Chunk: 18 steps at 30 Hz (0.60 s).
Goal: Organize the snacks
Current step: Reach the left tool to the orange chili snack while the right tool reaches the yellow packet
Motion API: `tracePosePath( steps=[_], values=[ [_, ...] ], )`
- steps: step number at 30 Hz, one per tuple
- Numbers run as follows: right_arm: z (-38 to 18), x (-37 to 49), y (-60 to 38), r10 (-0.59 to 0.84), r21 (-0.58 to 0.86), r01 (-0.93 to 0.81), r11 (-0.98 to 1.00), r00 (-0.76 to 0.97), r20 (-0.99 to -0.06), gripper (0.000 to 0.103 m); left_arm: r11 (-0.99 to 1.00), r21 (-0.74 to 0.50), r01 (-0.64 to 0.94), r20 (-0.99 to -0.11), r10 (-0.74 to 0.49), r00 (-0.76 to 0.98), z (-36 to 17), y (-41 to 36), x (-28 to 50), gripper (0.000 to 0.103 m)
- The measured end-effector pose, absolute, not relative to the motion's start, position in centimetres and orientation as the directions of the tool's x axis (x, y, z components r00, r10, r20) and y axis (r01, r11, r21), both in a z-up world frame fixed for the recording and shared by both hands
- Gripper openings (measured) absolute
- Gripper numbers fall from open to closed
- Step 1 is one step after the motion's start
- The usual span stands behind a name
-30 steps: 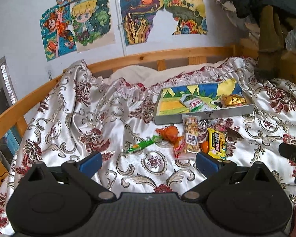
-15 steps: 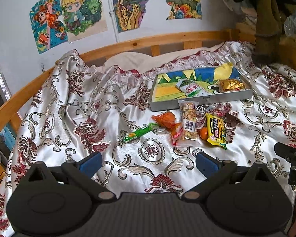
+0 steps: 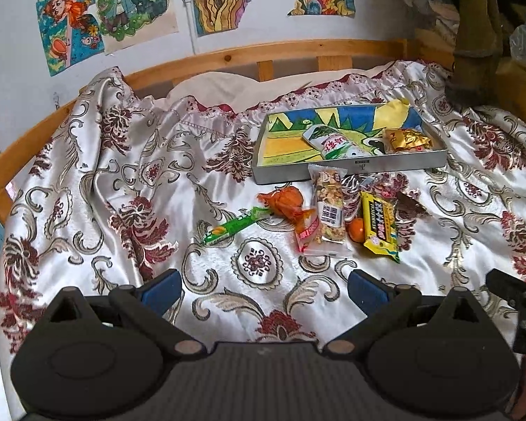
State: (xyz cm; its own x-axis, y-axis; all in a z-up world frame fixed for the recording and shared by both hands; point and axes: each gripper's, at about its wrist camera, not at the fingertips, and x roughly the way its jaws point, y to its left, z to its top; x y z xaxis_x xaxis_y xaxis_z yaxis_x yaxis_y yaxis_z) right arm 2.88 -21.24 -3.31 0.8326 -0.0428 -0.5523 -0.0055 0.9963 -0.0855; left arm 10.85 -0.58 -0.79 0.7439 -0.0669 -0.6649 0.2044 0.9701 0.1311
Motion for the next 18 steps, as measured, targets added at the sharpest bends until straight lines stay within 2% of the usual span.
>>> tracePosePath(
  steps=[7, 13, 18],
  values=[
    [-3.5, 5.2, -20.9, 0.009, -0.100, -0.079, 0.992, 0.825, -0.565, 0.102, 0.971, 0.101, 0.215, -0.674, -0.093, 0.733, -1.4, -0.4, 13.3, 0.103],
    [-4.6, 8.2, -21.6, 0.064, -0.025, -0.100, 0.995, 0.795, -0.603, 0.102, 0.988, 0.065, 0.141, -0.683, -0.059, 0.728, -2.0, 0.4, 16.0, 0.103],
    [-5.4, 11.0, -21.7, 0.175, 0.086, -0.156, 0.984, 0.761, -0.625, 0.102, 0.994, 0.014, 0.110, -0.689, -0.070, 0.721, -2.4, 1.2, 18.2, 0.103]
  ],
)
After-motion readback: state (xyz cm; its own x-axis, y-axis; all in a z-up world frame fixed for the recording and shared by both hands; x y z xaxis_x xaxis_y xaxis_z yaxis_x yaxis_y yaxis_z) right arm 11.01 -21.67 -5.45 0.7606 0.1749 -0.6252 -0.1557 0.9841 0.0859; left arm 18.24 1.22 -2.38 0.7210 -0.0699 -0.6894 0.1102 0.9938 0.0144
